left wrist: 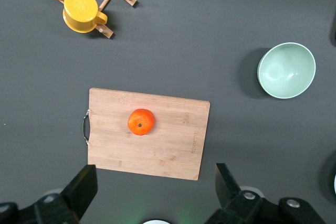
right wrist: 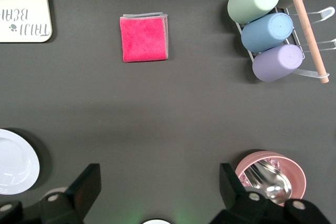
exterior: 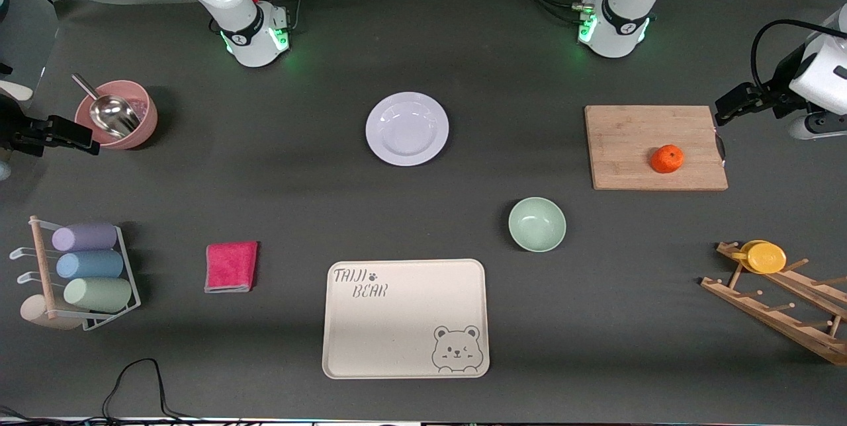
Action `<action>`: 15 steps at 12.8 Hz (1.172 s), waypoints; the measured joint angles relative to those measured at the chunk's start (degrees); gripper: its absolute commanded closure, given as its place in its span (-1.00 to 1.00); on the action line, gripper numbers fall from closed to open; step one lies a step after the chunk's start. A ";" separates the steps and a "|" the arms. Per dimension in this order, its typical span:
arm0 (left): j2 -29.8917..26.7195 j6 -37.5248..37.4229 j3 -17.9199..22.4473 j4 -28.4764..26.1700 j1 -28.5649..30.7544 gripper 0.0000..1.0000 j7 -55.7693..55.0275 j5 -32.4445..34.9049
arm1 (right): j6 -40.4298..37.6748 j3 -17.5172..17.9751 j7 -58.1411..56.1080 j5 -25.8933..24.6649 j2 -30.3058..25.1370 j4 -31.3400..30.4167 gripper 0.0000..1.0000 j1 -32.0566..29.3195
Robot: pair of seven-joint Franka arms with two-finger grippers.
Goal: Place orange and plate with both arms
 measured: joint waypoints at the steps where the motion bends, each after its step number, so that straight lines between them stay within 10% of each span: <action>1: 0.22 -0.01 0.01 0.11 0.00 -1.00 0.08 0.02 | 0.00 0.00 0.00 0.00 0.00 0.00 -1.00 0.00; 15: 0.35 -15.15 3.88 9.31 8.86 -1.00 15.45 2.85 | -0.08 0.12 0.00 0.09 -1.96 -2.17 -1.00 0.64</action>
